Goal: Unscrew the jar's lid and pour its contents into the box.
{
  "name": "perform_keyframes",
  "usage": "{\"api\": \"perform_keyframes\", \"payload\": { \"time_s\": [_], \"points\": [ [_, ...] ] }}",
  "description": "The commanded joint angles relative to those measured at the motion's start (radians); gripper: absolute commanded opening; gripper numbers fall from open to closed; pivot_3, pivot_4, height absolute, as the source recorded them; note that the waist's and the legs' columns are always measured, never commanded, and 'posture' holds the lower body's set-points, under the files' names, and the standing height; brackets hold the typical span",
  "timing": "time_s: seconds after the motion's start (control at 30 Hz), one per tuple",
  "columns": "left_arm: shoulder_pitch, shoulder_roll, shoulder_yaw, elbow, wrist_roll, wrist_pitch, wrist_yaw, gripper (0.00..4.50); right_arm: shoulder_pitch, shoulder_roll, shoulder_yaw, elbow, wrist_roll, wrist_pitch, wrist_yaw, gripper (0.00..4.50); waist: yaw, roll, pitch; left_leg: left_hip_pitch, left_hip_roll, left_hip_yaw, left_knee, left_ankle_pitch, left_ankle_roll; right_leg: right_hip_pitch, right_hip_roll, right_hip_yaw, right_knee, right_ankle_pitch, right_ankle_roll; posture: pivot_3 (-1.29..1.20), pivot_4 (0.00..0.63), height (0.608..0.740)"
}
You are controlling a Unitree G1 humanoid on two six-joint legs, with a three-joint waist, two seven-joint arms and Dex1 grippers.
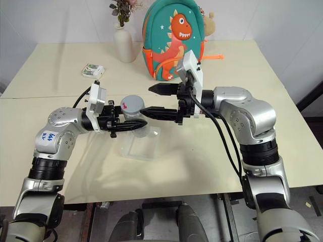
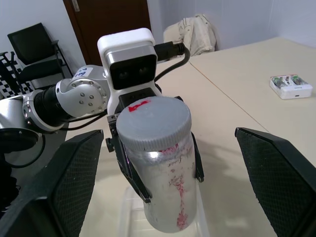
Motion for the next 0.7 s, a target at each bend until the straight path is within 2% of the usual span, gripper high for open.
{"api": "perform_keyframes", "payload": {
  "time_s": [0.03,0.67,0.7],
  "points": [
    [-0.005,0.004,0.011,-0.027,-0.01,-0.011,-0.003,1.99,-0.047,0.024,0.024,-0.002,-0.012,-0.02,0.002,4.48,0.0,0.0,0.0,0.0,0.0,0.0,0.0,0.0,0.0,0.0,0.0,0.0,0.0,0.0,0.0,0.0,0.15,0.74],
    [0.0,0.005,0.013,-0.038,-0.012,-0.006,0.003,1.99,-0.073,0.1,0.076,0.046,-0.072,-0.056,0.014,4.48,0.002,0.0,0.0,0.0,0.0,0.0,0.0,0.0,0.0,0.0,0.0,0.0,0.0,0.0,0.0,0.0,0.15,0.74],
    [0.0,0.005,0.013,-0.039,-0.012,-0.006,0.004,1.99,-0.073,0.101,0.076,0.047,-0.073,-0.056,0.016,4.11,0.002,0.0,0.0,0.0,0.0,0.0,0.0,0.0,0.0,0.0,0.0,0.0,0.0,0.0,0.0,0.0,0.15,0.74]
  ]
}}
